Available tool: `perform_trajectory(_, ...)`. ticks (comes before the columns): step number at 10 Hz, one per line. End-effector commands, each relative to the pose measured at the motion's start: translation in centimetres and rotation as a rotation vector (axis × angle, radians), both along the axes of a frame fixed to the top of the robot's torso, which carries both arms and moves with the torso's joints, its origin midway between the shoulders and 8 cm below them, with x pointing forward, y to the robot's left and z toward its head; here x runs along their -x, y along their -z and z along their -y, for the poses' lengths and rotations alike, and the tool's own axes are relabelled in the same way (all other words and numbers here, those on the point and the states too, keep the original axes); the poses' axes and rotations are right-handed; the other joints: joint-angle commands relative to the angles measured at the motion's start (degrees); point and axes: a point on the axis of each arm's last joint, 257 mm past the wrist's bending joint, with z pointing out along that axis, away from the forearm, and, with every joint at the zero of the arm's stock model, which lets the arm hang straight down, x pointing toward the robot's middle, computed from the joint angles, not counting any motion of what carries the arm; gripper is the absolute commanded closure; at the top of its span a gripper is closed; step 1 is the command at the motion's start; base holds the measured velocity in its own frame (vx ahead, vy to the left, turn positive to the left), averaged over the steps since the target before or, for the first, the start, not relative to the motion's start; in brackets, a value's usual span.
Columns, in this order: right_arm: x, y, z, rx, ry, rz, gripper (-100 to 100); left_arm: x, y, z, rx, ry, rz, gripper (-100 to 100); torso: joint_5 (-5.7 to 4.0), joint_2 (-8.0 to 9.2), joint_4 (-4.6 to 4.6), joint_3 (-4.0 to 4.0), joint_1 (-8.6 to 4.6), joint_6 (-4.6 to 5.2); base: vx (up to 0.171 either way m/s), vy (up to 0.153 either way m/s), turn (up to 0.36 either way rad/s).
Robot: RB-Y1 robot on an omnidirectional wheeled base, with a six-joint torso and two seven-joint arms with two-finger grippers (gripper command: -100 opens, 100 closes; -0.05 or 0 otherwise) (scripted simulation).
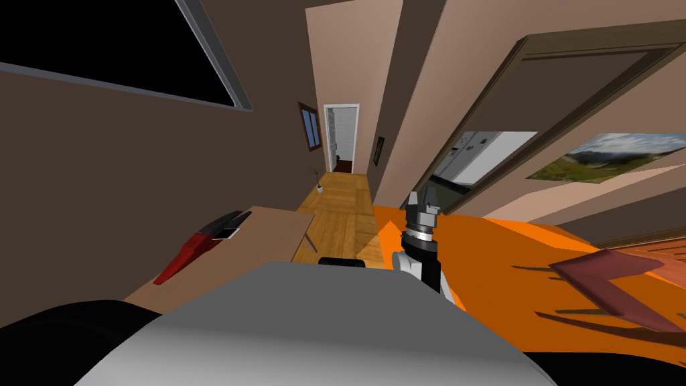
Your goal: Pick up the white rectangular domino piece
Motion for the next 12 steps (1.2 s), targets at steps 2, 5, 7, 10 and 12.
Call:
perform_trajectory(2, 0.0, 0.0, 0.0, 0.000, 0.000, 0.000, 0, 1.9, 0.5, 1.0, 0.063, -0.056, -0.020, -100, 0.00, 0.02, 0.00, 0.01, -0.05, -0.03, 0.019, 0.057, -0.049)
perform_trajectory(5, 0.0, 0.0, 0.0, 0.000, 0.000, 0.000, 0, 3.3, 0.9, 2.3, 0.126, -0.109, -0.037, -100, -0.03, 0.05, 0.01, 0.03, -0.15, -0.02, 0.014, 0.045, -0.046)
perform_trajectory(7, 0.0, 0.0, 0.0, 0.000, 0.000, 0.000, 0, 4.3, 1.3, 3.4, 0.176, -0.149, -0.050, -100, 0.00, -0.01, 0.00, 0.00, -0.02, -0.02, 0.032, 0.074, -0.036)
perform_trajectory(10, 0.0, 0.0, 0.0, 0.000, 0.000, 0.000, 0, 5.0, 1.7, 4.6, 0.225, -0.184, -0.059, -100, 0.00, 0.00, 0.00, 0.00, -0.06, -0.02, 0.024, 0.061, -0.007)
perform_trajectory(12, 0.0, 0.0, 0.0, 0.000, 0.000, 0.000, 0, 4.9, 1.6, 4.4, 0.218, -0.179, -0.058, 0, -0.03, 0.04, 0.01, 0.02, -0.22, -0.03, 0.005, 0.010, -0.001)
